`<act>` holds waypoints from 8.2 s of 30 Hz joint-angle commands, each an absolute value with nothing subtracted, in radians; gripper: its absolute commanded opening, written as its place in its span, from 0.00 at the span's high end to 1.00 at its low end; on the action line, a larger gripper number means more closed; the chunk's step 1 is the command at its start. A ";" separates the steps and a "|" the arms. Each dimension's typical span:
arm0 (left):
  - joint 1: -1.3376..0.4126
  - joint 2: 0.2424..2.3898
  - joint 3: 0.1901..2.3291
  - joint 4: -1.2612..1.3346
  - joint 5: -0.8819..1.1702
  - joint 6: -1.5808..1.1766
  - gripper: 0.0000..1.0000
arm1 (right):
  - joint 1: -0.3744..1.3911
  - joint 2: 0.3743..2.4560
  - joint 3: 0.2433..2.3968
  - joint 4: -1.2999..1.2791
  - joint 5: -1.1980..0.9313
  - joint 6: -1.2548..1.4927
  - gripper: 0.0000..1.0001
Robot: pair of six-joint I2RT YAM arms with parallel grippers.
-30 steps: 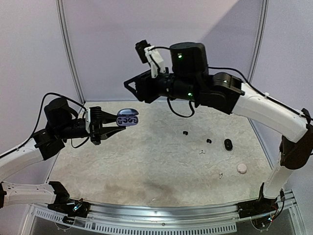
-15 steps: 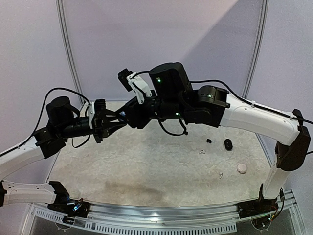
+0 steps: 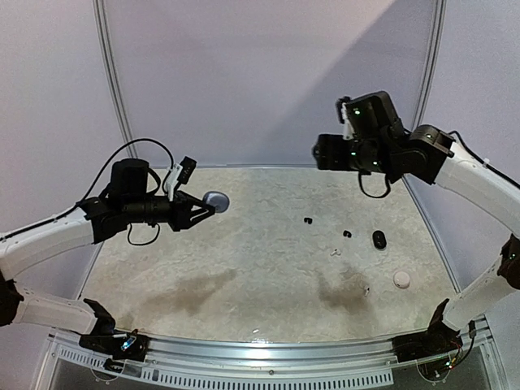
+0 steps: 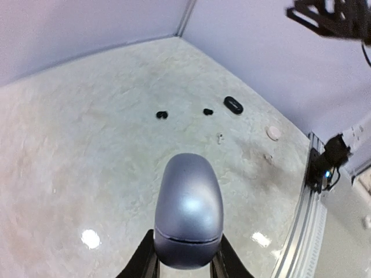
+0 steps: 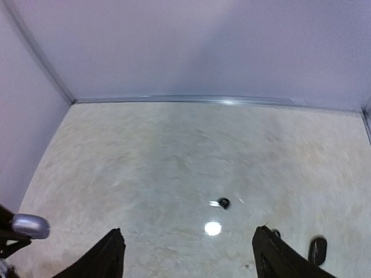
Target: Insert the wireless bluetooth earbuds into the charging case
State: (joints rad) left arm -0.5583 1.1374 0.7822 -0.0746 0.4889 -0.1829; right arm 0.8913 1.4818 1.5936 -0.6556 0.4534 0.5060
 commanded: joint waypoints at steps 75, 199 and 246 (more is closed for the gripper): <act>-0.354 1.130 1.129 -0.450 0.705 -0.112 0.15 | 0.574 1.269 1.157 -0.516 0.261 0.029 0.82; -0.716 1.042 1.063 -0.217 0.872 -0.013 0.55 | 1.119 1.649 1.877 -0.663 -0.345 -0.005 1.00; -0.695 0.992 1.001 -0.148 0.828 0.068 1.00 | 1.132 1.692 1.934 -0.684 -0.220 -0.005 0.58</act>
